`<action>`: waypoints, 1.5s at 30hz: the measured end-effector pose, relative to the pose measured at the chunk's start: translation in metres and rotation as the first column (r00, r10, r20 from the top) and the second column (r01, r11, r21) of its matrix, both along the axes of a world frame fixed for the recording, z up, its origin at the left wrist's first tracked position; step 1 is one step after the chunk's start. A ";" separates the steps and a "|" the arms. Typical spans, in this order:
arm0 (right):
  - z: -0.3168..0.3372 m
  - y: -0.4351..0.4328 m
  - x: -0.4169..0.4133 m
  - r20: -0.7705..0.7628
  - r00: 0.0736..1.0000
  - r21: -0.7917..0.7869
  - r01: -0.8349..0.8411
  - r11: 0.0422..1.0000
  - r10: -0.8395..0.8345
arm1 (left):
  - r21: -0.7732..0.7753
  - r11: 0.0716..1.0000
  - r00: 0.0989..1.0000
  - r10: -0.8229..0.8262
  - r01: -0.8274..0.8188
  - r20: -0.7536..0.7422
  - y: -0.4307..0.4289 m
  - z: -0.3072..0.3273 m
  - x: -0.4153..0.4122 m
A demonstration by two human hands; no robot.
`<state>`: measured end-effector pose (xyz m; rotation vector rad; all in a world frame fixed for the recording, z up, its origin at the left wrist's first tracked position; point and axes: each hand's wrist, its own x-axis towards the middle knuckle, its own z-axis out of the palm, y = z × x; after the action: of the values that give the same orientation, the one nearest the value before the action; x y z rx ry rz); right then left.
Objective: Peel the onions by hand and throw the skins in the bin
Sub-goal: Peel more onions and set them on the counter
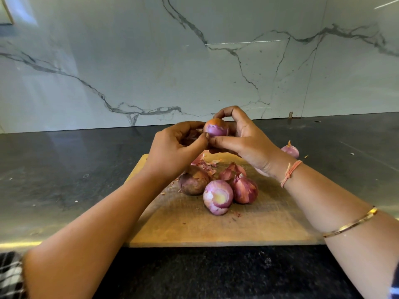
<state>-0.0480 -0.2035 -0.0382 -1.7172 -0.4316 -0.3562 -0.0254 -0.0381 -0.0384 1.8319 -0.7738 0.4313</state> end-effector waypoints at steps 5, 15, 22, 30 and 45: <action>-0.002 0.004 0.001 0.054 0.998 -0.127 0.049 0.991 -0.042 | 0.012 1.000 1.000 -0.010 0.010 -0.014 -0.001 0.003 -0.005; -0.004 0.010 0.001 0.132 0.984 -0.248 0.150 0.957 -0.120 | 0.078 0.984 0.987 0.161 -0.161 0.015 -0.006 -0.001 -0.003; -0.004 0.010 0.000 0.141 0.981 -0.292 0.169 0.941 -0.133 | 0.148 0.963 0.974 0.213 -0.224 0.082 -0.008 -0.001 -0.001; -0.003 0.010 0.000 0.123 0.985 -0.282 0.154 0.947 -0.124 | 0.150 0.958 0.967 0.230 -0.245 0.112 -0.006 -0.002 0.004; 0.004 0.004 -0.003 -0.064 0.998 0.139 -0.014 0.990 0.023 | 0.008 0.987 0.987 0.158 -0.158 -0.035 -0.002 -0.003 0.004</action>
<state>-0.0510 -0.1998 -0.0346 -1.5836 -0.3662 -0.3088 -0.0214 -0.0396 -0.0414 1.9080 -0.6079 0.4971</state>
